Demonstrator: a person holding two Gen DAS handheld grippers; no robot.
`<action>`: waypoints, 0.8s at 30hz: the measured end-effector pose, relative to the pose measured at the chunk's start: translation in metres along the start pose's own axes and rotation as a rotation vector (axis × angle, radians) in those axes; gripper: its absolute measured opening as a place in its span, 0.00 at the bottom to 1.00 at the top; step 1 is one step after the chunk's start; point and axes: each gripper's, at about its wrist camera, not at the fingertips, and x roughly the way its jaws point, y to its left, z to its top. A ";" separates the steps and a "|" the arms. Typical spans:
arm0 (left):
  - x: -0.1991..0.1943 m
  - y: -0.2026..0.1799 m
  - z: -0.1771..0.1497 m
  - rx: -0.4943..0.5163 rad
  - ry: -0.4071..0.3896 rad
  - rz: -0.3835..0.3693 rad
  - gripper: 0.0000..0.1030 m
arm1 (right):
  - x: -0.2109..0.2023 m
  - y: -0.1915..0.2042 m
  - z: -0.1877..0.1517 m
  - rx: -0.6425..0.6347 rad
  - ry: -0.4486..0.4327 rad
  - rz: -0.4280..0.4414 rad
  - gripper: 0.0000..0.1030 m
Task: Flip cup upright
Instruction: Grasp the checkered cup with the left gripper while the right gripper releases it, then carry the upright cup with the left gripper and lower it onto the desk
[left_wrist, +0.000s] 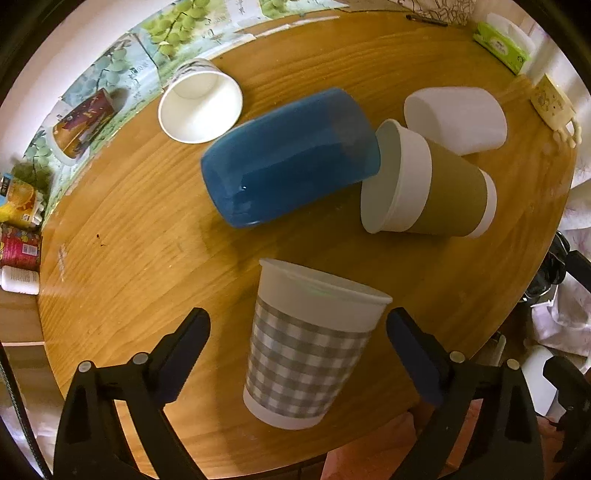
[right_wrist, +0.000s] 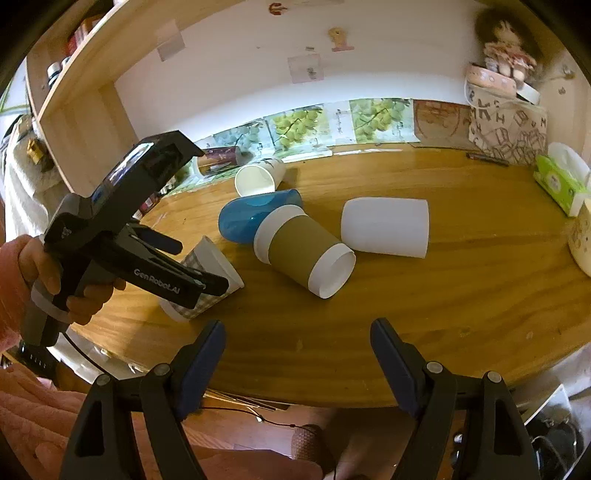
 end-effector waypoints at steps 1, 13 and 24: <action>0.000 0.000 0.000 0.005 0.000 -0.006 0.92 | 0.000 0.000 0.000 0.003 0.000 0.000 0.79; 0.006 -0.013 0.002 0.058 0.016 -0.014 0.69 | 0.001 0.011 -0.005 -0.006 0.000 0.005 0.79; -0.014 -0.017 -0.008 0.026 -0.103 -0.062 0.68 | -0.011 0.015 -0.014 -0.027 0.004 0.003 0.79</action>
